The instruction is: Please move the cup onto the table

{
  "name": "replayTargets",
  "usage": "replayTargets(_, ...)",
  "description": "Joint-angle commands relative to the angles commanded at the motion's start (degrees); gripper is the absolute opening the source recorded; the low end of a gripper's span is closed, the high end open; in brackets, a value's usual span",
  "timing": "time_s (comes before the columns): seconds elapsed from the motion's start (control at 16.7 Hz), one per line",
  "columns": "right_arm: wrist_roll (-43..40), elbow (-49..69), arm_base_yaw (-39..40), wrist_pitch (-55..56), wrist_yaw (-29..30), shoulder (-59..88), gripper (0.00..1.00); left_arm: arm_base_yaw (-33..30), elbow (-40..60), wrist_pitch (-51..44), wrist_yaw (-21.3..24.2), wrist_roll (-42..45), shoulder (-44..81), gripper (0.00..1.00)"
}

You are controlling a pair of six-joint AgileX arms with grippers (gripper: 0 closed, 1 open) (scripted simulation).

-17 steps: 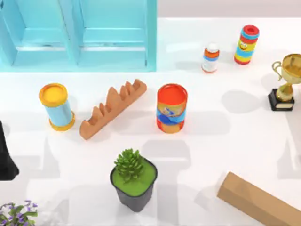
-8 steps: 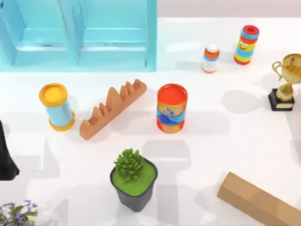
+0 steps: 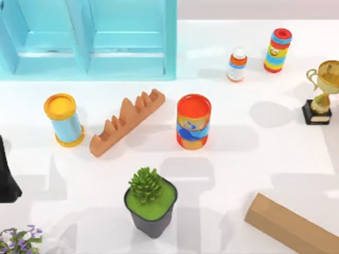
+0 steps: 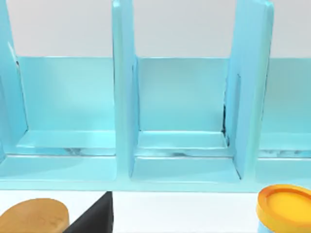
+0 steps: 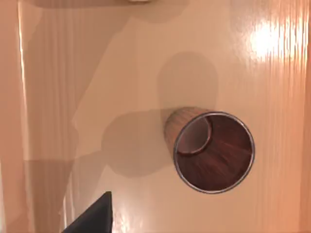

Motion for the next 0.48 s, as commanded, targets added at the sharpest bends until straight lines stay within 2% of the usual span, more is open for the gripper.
replayTargets(0.24,-4.43,11.73,-4.42,-10.16,0.16,13.69,1.00,0.00,0.00,0.00,0.00,0.00,0.00,1.00)
replayTargets(0.48,-5.95,15.21,-5.88,-13.78,0.22,17.97,1.00,0.00,0.00,0.00,0.00,0.00,0.00,1.00)
